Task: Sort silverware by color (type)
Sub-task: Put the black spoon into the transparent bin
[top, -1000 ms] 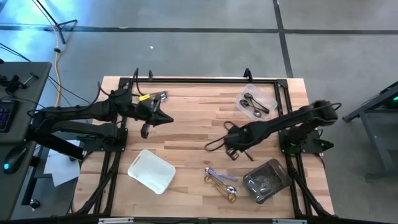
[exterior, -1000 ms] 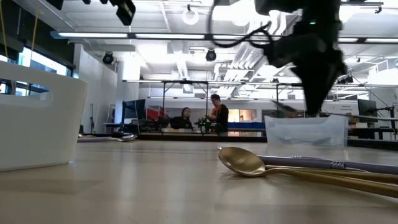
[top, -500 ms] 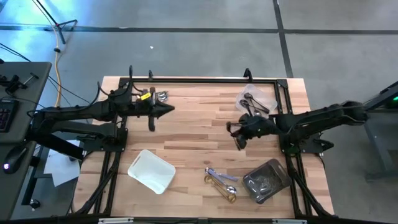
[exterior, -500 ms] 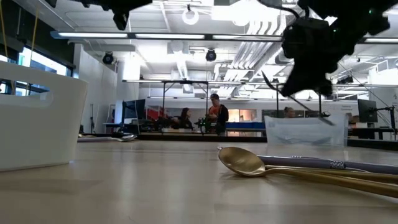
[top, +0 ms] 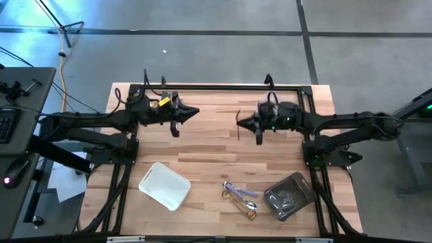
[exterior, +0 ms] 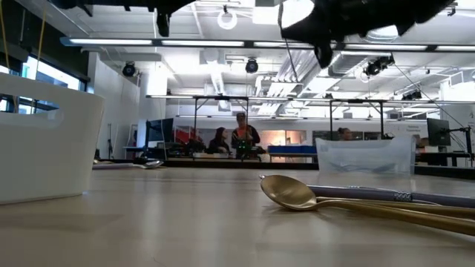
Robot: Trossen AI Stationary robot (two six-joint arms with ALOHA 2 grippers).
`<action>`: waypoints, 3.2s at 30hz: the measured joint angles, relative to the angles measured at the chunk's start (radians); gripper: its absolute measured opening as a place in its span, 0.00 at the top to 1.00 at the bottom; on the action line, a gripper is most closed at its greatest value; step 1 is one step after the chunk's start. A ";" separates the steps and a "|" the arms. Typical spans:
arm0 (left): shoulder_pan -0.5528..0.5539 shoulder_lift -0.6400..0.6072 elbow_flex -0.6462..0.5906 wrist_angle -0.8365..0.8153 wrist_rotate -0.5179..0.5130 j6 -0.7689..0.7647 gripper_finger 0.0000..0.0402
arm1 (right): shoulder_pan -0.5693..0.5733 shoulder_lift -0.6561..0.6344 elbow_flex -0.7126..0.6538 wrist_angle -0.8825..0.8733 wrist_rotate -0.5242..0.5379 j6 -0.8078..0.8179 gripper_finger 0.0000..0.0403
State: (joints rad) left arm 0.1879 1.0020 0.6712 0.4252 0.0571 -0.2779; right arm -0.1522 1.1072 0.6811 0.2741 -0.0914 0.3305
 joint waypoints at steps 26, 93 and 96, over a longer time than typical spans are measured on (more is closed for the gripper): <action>0.017 0.038 0.000 0.000 0.094 0.080 1.00 | -0.022 0.001 0.135 -0.008 -0.033 -0.088 1.00; -0.022 0.160 0.163 -0.110 0.146 0.063 0.53 | 0.023 0.161 0.136 0.237 -0.085 -0.104 1.00; -0.018 0.089 0.163 -0.215 0.142 0.113 0.61 | 0.022 0.127 0.136 0.164 -0.085 -0.123 1.00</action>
State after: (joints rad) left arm 0.1700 1.0909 0.8341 0.2100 0.1992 -0.1648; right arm -0.1307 1.2342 0.8173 0.4382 -0.1761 0.2077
